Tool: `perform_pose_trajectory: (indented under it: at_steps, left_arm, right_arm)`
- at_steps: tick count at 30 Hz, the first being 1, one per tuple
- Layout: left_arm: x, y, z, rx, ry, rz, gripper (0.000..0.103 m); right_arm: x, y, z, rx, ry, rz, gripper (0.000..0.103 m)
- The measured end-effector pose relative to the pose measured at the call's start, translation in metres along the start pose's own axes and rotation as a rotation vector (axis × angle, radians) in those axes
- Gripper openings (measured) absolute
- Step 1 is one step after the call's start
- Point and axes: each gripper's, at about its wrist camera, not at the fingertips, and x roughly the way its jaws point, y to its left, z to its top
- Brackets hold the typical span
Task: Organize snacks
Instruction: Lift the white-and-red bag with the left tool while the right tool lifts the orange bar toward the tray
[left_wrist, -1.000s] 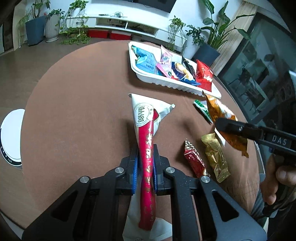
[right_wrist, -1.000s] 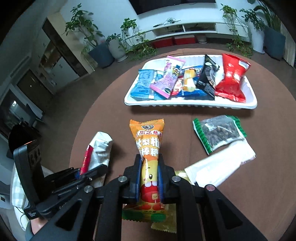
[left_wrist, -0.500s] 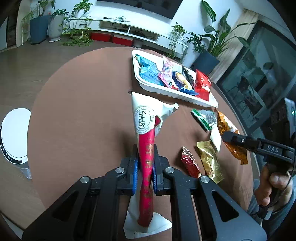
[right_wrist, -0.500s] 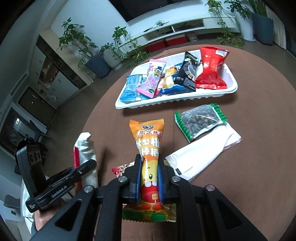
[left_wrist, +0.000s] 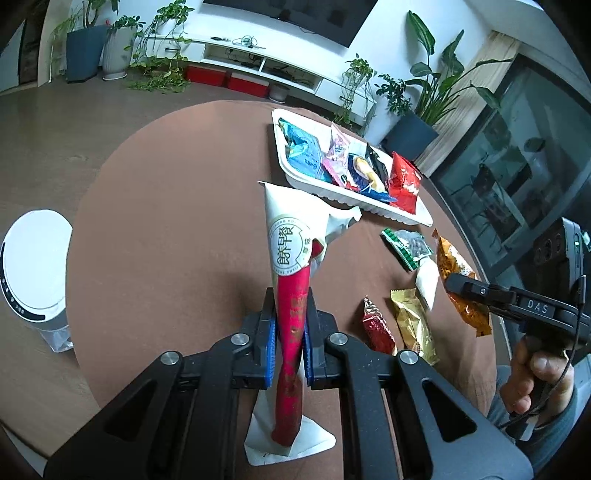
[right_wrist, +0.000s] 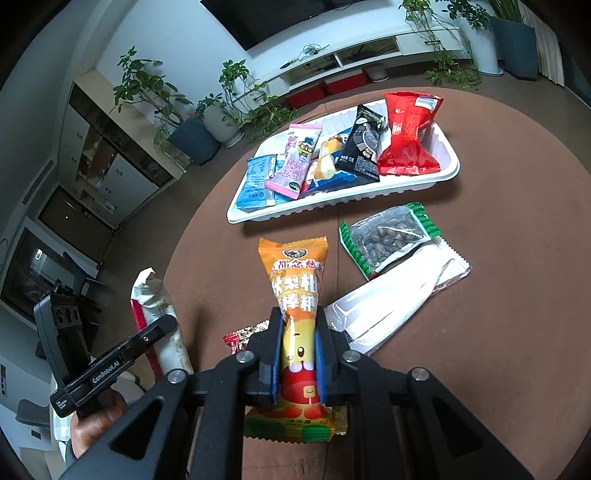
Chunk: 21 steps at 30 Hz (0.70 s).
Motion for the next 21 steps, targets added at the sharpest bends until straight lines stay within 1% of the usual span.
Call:
perform_pose_trajectory:
  at_steps: [1, 2, 3, 4, 6, 7, 8, 10, 15, 17, 21]
  left_arm:
    - [0.003, 0.001, -0.001, 0.000, 0.020, -0.006, 0.009]
    - [0.010, -0.001, -0.003, 0.010, 0.059, 0.004, 0.009]
    - [0.013, -0.003, -0.003, 0.025, 0.077, 0.027, 0.009]
    - [0.014, -0.008, -0.004, 0.047, 0.081, 0.054, 0.009]
    - [0.016, -0.015, -0.007, 0.077, 0.097, 0.073, 0.009]
    - [0.019, -0.019, -0.009, 0.088, 0.107, 0.096, 0.010]
    - [0.020, -0.022, -0.012, 0.099, 0.115, 0.119, 0.011]
    - [0.020, -0.025, -0.015, 0.111, 0.122, 0.140, 0.013]
    - [0.026, -0.028, -0.019, 0.130, 0.155, 0.159, 0.014]
    - [0.030, -0.031, -0.022, 0.140, 0.168, 0.171, 0.016]
    - [0.033, -0.034, -0.025, 0.164, 0.156, 0.190, 0.018]
  right_arm:
    - [0.000, 0.000, 0.000, -0.001, 0.004, 0.000, 0.016]
    - [0.002, 0.000, -0.001, -0.001, 0.007, 0.000, 0.016]
    - [0.002, 0.000, -0.001, -0.001, 0.012, 0.000, 0.016]
    - [0.003, 0.001, -0.002, -0.002, 0.014, 0.000, 0.016]
    - [0.003, 0.002, -0.003, -0.003, 0.016, 0.002, 0.016]
    - [0.003, 0.002, -0.004, -0.004, 0.017, 0.002, 0.016]
    - [0.003, 0.003, -0.005, -0.005, 0.017, 0.002, 0.016]
    - [0.002, 0.003, -0.005, -0.006, 0.016, 0.003, 0.016]
    - [0.001, 0.004, -0.005, -0.007, 0.013, 0.006, 0.016]
    - [0.002, 0.004, -0.006, -0.008, 0.014, 0.009, 0.016]
    - [0.001, 0.005, -0.007, -0.010, 0.014, 0.013, 0.016]
